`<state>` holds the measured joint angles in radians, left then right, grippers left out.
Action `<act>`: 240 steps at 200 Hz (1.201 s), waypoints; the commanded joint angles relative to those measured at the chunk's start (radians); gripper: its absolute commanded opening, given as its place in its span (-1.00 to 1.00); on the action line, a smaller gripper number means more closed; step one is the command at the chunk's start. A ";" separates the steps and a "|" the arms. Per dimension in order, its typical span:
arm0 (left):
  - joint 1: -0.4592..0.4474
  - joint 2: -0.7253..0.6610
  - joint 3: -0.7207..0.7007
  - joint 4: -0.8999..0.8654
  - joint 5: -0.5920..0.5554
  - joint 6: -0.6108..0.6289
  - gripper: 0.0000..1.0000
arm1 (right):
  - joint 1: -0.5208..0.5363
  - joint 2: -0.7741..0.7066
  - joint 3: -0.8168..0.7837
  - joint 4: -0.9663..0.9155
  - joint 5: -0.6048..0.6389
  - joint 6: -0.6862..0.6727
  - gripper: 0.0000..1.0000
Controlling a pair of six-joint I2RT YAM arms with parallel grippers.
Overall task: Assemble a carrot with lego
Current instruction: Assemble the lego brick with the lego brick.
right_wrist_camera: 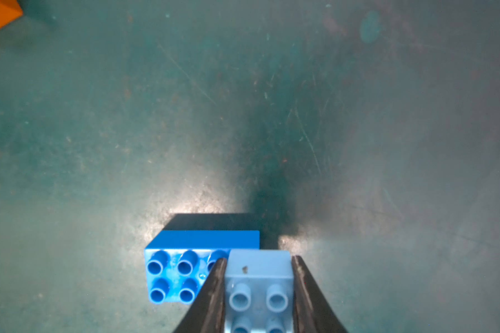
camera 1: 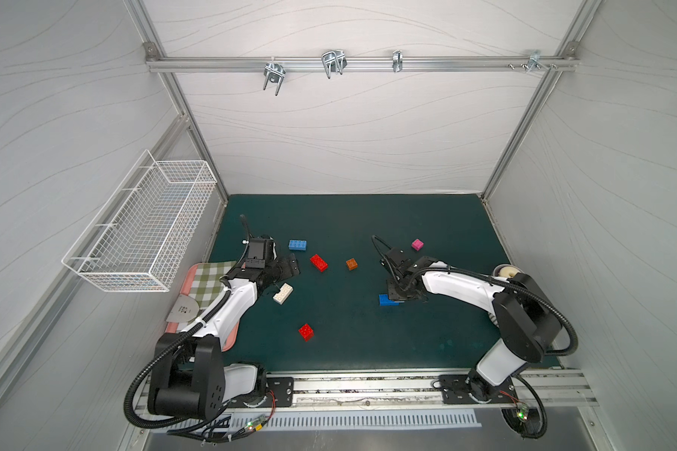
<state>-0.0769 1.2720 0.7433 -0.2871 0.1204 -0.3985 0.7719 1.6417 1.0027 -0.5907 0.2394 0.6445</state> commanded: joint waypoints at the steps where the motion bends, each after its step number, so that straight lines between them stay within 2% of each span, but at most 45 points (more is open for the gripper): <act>1: -0.004 -0.014 0.001 0.028 -0.001 -0.005 0.86 | 0.011 0.031 -0.043 -0.059 0.000 0.041 -1.00; 28: -0.003 -0.016 0.001 0.028 -0.002 -0.005 0.86 | 0.004 0.028 -0.024 -0.067 0.008 0.025 -1.00; 63: -0.004 -0.020 0.001 0.026 -0.005 -0.005 0.86 | -0.018 -0.004 0.003 -0.089 0.005 0.001 -0.59; 130: -0.003 -0.030 0.001 0.021 -0.008 -0.007 0.86 | -0.043 -0.042 0.043 -0.116 -0.030 -0.013 -0.02; 197: -0.016 -0.030 0.007 0.002 -0.011 -0.008 0.86 | -0.095 -0.094 0.078 -0.154 -0.080 -0.020 0.22; 240: -0.055 -0.015 0.023 -0.020 -0.015 -0.004 0.85 | -0.134 -0.049 0.174 -0.161 -0.154 -0.107 0.40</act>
<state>-0.1120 1.2583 0.7414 -0.2947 0.1158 -0.3988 0.6456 1.5787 1.1179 -0.7204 0.1364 0.5919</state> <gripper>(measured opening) 0.926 0.683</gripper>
